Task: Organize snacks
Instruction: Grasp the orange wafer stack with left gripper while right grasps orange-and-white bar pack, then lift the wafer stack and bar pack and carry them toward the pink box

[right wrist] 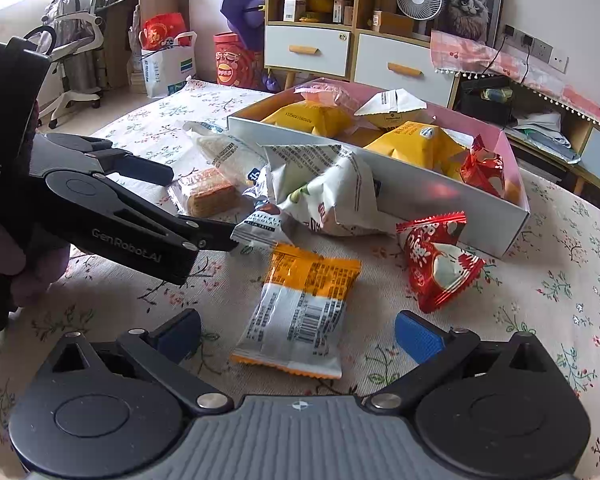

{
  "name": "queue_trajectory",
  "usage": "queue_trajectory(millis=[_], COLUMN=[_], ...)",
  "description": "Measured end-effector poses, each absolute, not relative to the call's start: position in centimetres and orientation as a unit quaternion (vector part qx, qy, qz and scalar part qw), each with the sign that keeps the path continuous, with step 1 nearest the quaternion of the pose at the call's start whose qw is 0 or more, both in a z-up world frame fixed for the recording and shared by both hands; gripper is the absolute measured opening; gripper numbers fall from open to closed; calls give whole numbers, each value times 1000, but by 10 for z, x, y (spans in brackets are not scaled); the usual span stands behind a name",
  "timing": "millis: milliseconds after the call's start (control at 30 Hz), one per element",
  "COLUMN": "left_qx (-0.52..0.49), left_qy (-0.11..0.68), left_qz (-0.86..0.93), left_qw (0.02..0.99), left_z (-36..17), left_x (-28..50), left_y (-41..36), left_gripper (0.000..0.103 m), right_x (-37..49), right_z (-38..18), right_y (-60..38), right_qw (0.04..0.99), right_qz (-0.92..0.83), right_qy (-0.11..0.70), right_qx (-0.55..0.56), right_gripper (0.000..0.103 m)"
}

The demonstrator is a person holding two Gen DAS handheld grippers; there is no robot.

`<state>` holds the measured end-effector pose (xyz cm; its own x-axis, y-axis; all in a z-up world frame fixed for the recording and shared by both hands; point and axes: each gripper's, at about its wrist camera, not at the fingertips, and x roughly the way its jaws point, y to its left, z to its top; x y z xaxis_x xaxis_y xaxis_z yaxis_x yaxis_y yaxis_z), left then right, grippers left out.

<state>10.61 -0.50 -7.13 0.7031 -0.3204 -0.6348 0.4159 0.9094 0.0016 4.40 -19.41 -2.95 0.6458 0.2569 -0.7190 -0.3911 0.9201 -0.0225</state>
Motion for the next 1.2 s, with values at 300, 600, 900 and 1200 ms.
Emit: queue_trajectory(millis=[300, 600, 900, 1200], left_qx=[76, 81, 76, 56], left_qy=[320, 316, 331, 359], left_qz=[-213, -206, -194, -188], left_qw=[920, 922, 921, 912], left_z=[-68, -63, -60, -54], left_x=[103, 97, 87, 75], left_y=[-7, -7, 0, 16], left_gripper=[83, 38, 34, 33], right_x=[47, 49, 42, 42], right_z=[-29, -23, -18, -12], right_y=[-193, -193, -193, -193], right_qw=[903, 905, 904, 896], right_qz=[178, 174, 179, 172], right_qy=[383, 379, 376, 400], right_qx=[-86, -88, -95, -83], right_gripper=[93, 69, 34, 29])
